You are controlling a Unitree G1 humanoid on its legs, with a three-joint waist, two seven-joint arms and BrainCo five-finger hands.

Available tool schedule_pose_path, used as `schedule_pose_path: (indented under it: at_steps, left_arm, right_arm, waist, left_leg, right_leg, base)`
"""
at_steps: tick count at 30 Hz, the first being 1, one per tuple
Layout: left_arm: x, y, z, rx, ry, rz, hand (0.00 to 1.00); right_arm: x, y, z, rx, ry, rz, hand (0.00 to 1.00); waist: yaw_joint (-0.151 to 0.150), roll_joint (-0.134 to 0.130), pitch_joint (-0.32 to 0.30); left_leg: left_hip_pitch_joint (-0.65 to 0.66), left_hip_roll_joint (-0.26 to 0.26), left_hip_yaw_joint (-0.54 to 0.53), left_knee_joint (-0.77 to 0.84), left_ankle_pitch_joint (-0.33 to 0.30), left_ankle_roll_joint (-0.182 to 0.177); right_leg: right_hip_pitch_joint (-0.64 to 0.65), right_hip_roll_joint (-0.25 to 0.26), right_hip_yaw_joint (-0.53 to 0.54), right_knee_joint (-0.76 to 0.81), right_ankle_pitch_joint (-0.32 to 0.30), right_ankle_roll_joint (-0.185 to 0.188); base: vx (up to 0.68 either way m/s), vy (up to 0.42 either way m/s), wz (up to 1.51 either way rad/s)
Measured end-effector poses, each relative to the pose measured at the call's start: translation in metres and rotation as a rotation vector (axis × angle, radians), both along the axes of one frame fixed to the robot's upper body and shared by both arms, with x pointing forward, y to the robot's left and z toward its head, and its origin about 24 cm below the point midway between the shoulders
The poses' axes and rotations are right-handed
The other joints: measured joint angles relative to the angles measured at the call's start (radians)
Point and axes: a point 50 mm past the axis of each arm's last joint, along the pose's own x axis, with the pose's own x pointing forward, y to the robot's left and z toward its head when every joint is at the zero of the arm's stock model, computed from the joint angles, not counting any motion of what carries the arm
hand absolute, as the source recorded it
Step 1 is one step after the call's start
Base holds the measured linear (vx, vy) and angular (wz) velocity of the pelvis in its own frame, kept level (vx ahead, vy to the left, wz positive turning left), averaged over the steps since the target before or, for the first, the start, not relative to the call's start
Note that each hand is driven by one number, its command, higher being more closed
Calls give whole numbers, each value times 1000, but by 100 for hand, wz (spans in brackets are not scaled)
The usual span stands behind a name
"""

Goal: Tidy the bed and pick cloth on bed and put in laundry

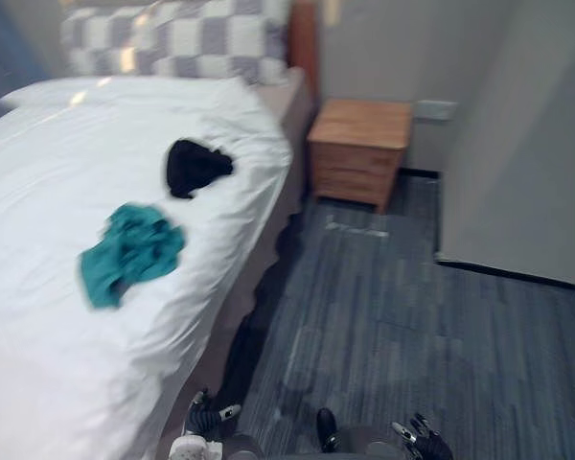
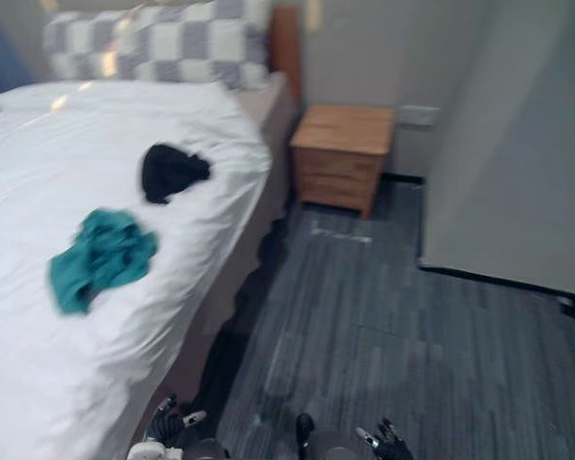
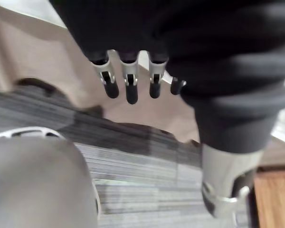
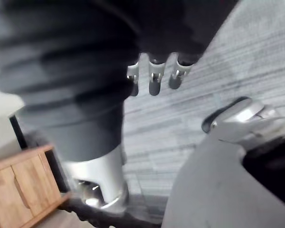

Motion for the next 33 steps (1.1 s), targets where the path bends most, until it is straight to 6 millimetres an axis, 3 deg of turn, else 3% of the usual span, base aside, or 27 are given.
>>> schedule_pose_path:
  at_steps: [1,5,6,9,10,11,13,14,15,16,18,19,20,21,22,23,24,25,26,27,28,30,31,32,33]
  left_arm:
    - [4,-7,0,-36,-14,21,0]
    - [21,-21,4,-78,-49,8,0]
    - [20,-21,4,-85,-48,20,0]
    - [16,-16,3,-86,-36,33,0]
    - [16,-11,2,-74,-30,34,0]
    - [11,-7,0,-62,-8,32,0]
    - [6,-1,-2,-41,15,20,0]
    - [0,5,-4,-15,37,6,0]
    - [0,8,-4,2,40,11,0]
    - [-3,15,-4,22,50,15,0]
    - [-4,22,-3,52,57,5,0]
    - [-4,26,-2,72,64,-10,0]
    - [-5,26,-3,75,68,-13,0]
    - [-9,28,-5,79,89,-9,0]
    - [-9,30,-6,75,99,20,0]
    - [-8,27,-7,69,102,21,0]
    - [-7,26,-7,67,100,24,0]
    - [-7,25,-7,69,101,24,0]
    - [-7,25,-7,70,103,22,0]
    - [-8,23,-7,70,102,17,0]
    - [-10,22,-8,64,101,21,0]
    - [-8,21,-7,56,86,37,0]
    - [-12,19,-8,47,87,49,0]
    - [-12,21,-8,50,88,47,0]
    - [-12,21,-7,51,87,47,0]
  right_arm:
    - [11,7,4,-7,-39,44,0]
    - [13,10,5,-17,-49,65,0]
    - [12,7,5,-36,-33,75,0]
    - [4,9,-2,-25,25,90,0]
    - [3,11,-5,-15,46,89,0]
    - [7,12,-6,-11,48,93,0]
    - [11,9,-6,-20,47,88,0]
    - [10,6,-7,-27,62,87,0]
    - [11,6,-7,-28,62,87,0]
    - [15,5,-6,-32,56,90,0]
    - [19,3,-5,-42,49,86,0]
    - [24,4,-3,-38,38,79,0]
    - [25,4,-3,-37,37,78,0]
    - [26,7,-4,-28,34,72,0]
    - [28,6,-3,-27,22,52,0]
    - [29,3,-2,-34,14,37,0]
    - [33,1,1,-39,-13,8,0]
    - [27,1,-1,-37,4,-17,0]
    - [23,1,-2,-35,11,-29,0]
    - [21,0,-3,-28,24,-44,0]
    - [18,-2,-4,-27,43,-49,0]
    - [15,-4,-4,-29,55,-50,0]
    - [15,-8,-4,-36,59,-42,0]
    - [17,-8,-4,-38,60,-27,0]
    - [19,-7,-4,-41,63,-14,0]
  waist:
    - [2,-4,2]
    - [1,-9,10]
    - [6,0,6]
    - [7,-22,-19]
    - [10,-52,-21]
    - [16,-64,-9]
    - [12,-58,2]
    - [9,-47,23]
    - [7,-48,26]
    - [4,-43,28]
    - [3,-35,33]
    - [2,-36,41]
    - [1,-40,47]
    - [0,-58,62]
    - [0,-45,82]
    - [2,-30,95]
    - [0,-21,132]
    - [-8,-21,136]
    - [-8,-19,133]
    - [-6,-13,120]
    - [-5,-2,106]
    - [-4,11,98]
    - [1,21,93]
    - [9,33,91]
    - [14,26,96]
  left_leg:
    - [-30,-29,-37,-144,2,-5]
    - [-54,-53,-19,-380,58,-21]
    - [-33,-58,3,-412,103,-37]
    - [-38,-108,23,-378,102,-17]
    - [-21,-138,48,-382,79,1]
    - [17,-158,63,-395,61,14]
    - [71,-168,64,-408,41,29]
    - [158,-164,65,-421,16,41]
    - [184,-161,66,-432,13,36]
    - [220,-142,62,-449,5,23]
    - [248,-103,62,-480,3,14]
    - [266,-84,62,-518,8,6]
    - [276,-82,63,-528,9,5]
    - [307,-84,71,-545,6,0]
    - [327,-64,69,-541,-6,-20]
    - [336,-50,69,-535,-7,-26]
    - [361,-54,46,-511,13,-39]
    - [380,-48,41,-466,32,-51]
    - [383,-40,26,-433,45,-64]
    - [363,-26,-12,-357,66,-55]
    - [297,-2,-65,-211,106,-40]
    - [209,29,-114,-35,200,-48]
    - [113,77,-123,156,228,-54]
    - [54,85,-120,271,160,-41]
    - [31,73,-113,301,124,-29]
  right_leg:
    - [-8,-1,36,-1,1,-4]
    - [-11,-11,88,38,-56,18]
    - [-17,-9,112,105,-115,38]
    - [-52,-63,103,219,-198,78]
    - [-127,-90,46,390,-240,135]
    - [-206,-121,-27,574,-222,189]
    - [-283,-162,-118,763,-138,216]
    - [-313,-197,-202,883,-160,190]
    - [-317,-209,-230,878,-180,180]
    - [-328,-216,-290,801,-209,164]
    - [-339,-206,-375,547,-194,152]
    - [-346,-200,-404,293,-106,149]
    - [-345,-200,-398,213,-66,150]
    - [-343,-209,-364,54,69,168]
    - [-320,-177,-361,58,124,101]
    - [-316,-163,-362,84,95,90]
    - [-320,-162,-355,193,13,87]
    - [-319,-172,-363,285,-61,61]
    - [-311,-176,-371,327,-103,57]
    - [-297,-177,-387,359,-152,55]
    - [-264,-169,-413,353,-182,49]
    - [-210,-147,-430,318,-201,40]
    - [-137,-111,-440,248,-209,31]
    - [-76,-96,-443,200,-209,31]
    - [-43,-95,-443,180,-210,30]
  base:
    - [201,195,-129]
    - [246,272,-88]
    - [339,356,-64]
    - [300,280,-29]
    - [324,218,-21]
    - [313,189,-21]
    - [327,134,-2]
    - [451,74,9]
    - [391,7,17]
    - [393,-56,18]
    - [426,-121,17]
    - [470,-175,13]
    - [587,-257,7]
    - [507,-289,-4]
    - [483,-285,-11]
    - [424,-252,-16]
    - [327,-210,0]
    - [318,-222,13]
    - [313,-249,29]
    - [392,-288,36]
    - [385,-271,35]
    - [320,-170,34]
    - [346,-108,30]
    - [349,-82,20]
    - [285,-62,16]
